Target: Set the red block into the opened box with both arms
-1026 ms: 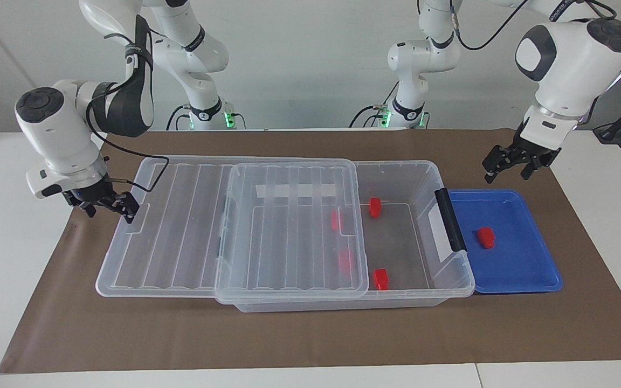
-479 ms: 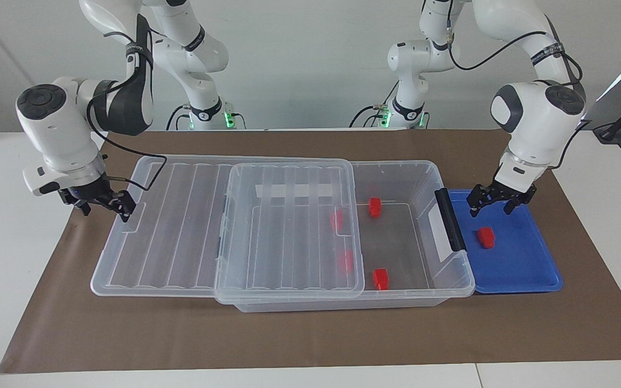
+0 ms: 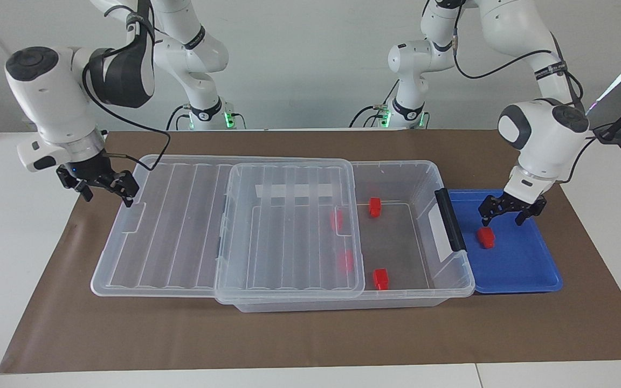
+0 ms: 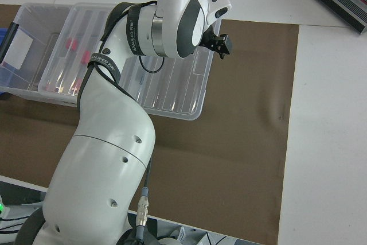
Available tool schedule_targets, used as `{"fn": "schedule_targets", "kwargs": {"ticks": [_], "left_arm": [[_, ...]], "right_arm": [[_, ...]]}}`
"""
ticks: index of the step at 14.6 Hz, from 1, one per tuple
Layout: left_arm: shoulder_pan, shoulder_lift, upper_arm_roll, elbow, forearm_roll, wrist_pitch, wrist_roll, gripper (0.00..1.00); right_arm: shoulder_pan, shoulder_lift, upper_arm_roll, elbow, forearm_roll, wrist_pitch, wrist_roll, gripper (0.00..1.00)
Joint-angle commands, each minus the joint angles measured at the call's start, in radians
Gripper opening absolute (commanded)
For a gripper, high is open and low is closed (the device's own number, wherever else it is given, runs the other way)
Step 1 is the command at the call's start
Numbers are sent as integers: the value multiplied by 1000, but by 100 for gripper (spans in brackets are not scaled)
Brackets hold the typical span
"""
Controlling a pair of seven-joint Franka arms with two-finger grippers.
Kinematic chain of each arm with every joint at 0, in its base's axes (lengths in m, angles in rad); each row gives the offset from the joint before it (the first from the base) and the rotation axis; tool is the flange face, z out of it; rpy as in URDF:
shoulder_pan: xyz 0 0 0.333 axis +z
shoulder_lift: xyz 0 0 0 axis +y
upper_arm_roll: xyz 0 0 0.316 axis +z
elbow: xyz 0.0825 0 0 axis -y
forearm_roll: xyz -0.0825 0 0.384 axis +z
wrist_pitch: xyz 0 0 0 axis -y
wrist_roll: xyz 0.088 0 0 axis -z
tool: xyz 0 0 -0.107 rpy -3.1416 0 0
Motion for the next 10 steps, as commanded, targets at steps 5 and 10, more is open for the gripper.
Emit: {"fn": "schedule_targets", "kwargs": {"ticks": [5, 10], "left_arm": [[42, 67, -2, -19, -3, 87, 24, 100], [28, 62, -2, -63, -3, 130, 29, 100]], "right_arm": [[-7, -110, -1, 74, 40, -249, 26, 100], [-1, -136, 15, 49, 45, -297, 41, 100]]}}
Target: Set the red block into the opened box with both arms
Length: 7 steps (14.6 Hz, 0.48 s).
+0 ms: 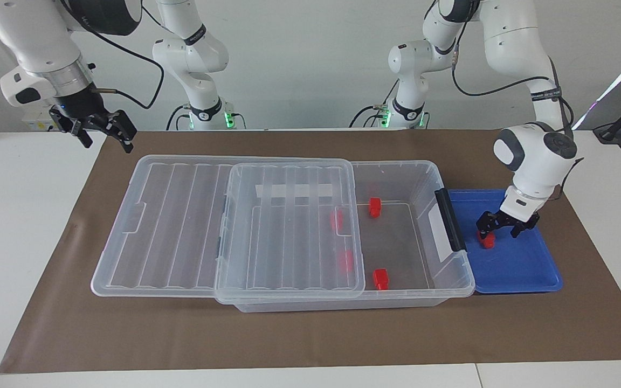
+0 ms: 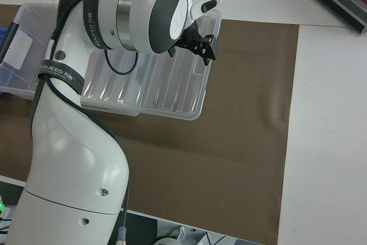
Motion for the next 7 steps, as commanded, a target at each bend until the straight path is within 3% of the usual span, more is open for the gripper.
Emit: {"fn": "schedule_targets", "kwargs": {"ticks": [1, 7], "left_arm": [[-8, -10, 1, -28, -3, 37, 16, 100], [-8, -6, 1, -69, -3, 107, 16, 100]], "right_arm": [[14, -12, 14, -16, 15, -16, 73, 100], [18, -15, 14, -19, 35, -30, 112, 100]]}}
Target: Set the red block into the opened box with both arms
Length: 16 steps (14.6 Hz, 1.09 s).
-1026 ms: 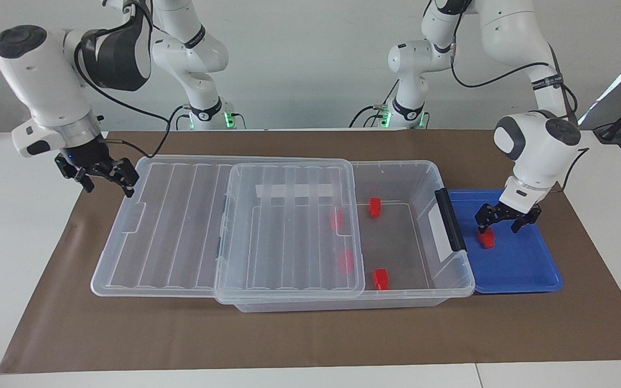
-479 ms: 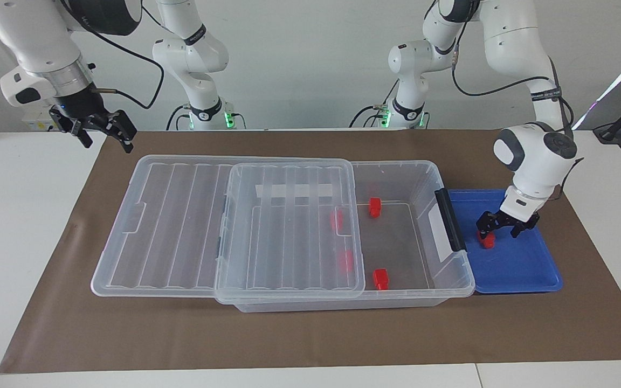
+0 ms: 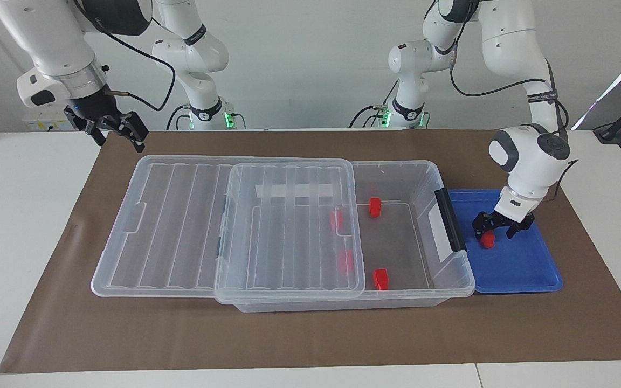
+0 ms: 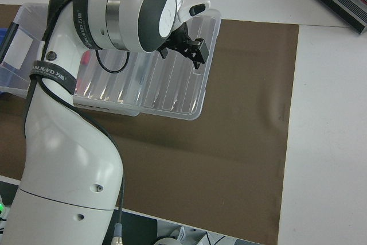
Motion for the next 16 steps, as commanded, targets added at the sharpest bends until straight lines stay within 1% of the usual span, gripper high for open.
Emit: {"fn": "schedule_targets", "kwargs": {"ticks": [1, 4, 6, 7, 8, 10, 12, 13, 14, 16], "left_arm": [[-7, -6, 7, -38, -3, 60, 15, 100], [-8, -5, 7, -38, -3, 61, 5, 100], [-8, -3, 7, -38, -3, 63, -7, 81], [-10, -3, 7, -38, -3, 61, -14, 68], [-8, -1, 7, -35, -3, 61, -12, 52], [-11, 0, 7, -31, -3, 51, -12, 26], [-17, 0, 7, -22, -3, 37, -12, 10], [-17, 2, 7, 7, -3, 6, -12, 9], [-17, 2, 7, 46, -9, -47, -14, 7], [-17, 0, 7, 138, -12, -176, -18, 7]], "right_arm": [[-6, -15, 3, -15, 28, -11, 15, 100], [-6, -15, 3, -13, 29, -11, 17, 100], [-4, -16, 4, -19, 29, -2, 18, 100], [-4, -22, 4, -36, 28, 4, 2, 100], [-4, -33, 4, -56, 28, 26, -6, 100], [-4, -33, 4, -61, 28, 41, -5, 100], [-4, -33, 4, -61, 28, 41, -6, 100], [-4, -33, 4, -61, 28, 41, -6, 100], [-4, -35, 4, -61, 28, 41, -8, 100], [-4, -33, 4, -61, 28, 41, -6, 100]]}}
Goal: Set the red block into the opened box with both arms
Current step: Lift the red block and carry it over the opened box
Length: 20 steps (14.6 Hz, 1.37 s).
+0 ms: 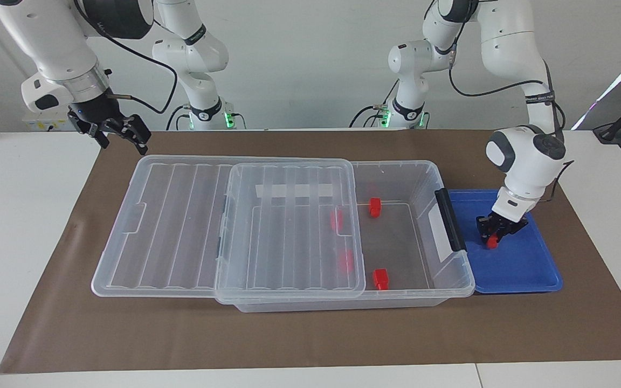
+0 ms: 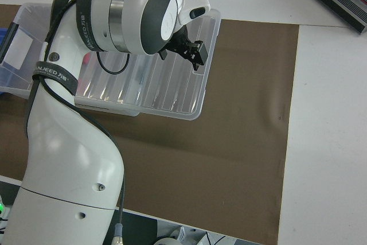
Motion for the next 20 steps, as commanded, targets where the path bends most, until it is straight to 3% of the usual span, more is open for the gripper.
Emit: {"fn": "schedule_targets", "kwargs": {"ticks": [1, 6, 11, 16, 20], "left_arm": [[-15, 0, 10, 144, -13, -192, -12, 7], [-16, -12, 1, 325, -16, -439, -83, 7], [-34, -17, -43, 474, -136, -608, -335, 7], [-82, -17, -163, 495, -130, -593, -692, 7], [-188, -41, -163, 415, -72, -431, -795, 8]], "right_arm": [[-4, -30, 4, -36, 20, 24, -6, 100], [-4, -28, 4, -36, 20, 21, -6, 100], [-4, -28, 4, -36, 20, 21, -8, 100], [-6, -28, 4, -34, 20, 16, -8, 100], [-6, -28, 4, -34, 20, 16, -8, 100]]}}
